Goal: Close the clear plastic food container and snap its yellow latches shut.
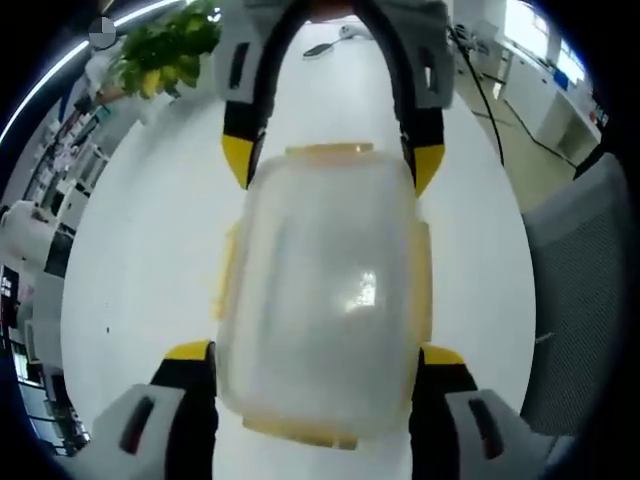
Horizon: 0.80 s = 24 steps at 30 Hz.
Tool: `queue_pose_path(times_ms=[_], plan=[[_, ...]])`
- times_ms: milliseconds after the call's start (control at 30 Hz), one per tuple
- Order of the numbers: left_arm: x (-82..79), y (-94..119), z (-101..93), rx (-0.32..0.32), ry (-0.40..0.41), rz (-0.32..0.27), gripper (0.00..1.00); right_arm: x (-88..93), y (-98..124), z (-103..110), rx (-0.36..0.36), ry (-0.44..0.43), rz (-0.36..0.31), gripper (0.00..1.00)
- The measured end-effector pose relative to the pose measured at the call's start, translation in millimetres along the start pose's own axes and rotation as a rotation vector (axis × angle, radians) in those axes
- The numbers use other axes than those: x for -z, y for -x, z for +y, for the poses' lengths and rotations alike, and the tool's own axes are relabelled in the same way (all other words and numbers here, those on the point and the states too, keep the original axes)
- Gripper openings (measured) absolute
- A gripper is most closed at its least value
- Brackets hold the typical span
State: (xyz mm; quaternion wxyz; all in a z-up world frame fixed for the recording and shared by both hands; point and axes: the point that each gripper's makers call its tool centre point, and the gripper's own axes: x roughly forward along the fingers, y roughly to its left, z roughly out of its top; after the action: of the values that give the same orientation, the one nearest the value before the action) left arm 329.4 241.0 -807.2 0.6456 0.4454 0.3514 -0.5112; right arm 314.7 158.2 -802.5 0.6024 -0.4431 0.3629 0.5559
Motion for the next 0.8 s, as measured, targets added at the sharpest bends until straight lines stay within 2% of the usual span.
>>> queue_pose_path(times_ms=[300,800], plan=[[2.9,1,-0.5,0.003,-0.010,0.016,0.76,-4.0,-1,1,0.001,-0.006,-0.028,0.71],[24.0,8,1.1,-0.001,0.001,0.016,0.77,-25.1,-8,1,-0.001,0.002,-0.045,0.71]])
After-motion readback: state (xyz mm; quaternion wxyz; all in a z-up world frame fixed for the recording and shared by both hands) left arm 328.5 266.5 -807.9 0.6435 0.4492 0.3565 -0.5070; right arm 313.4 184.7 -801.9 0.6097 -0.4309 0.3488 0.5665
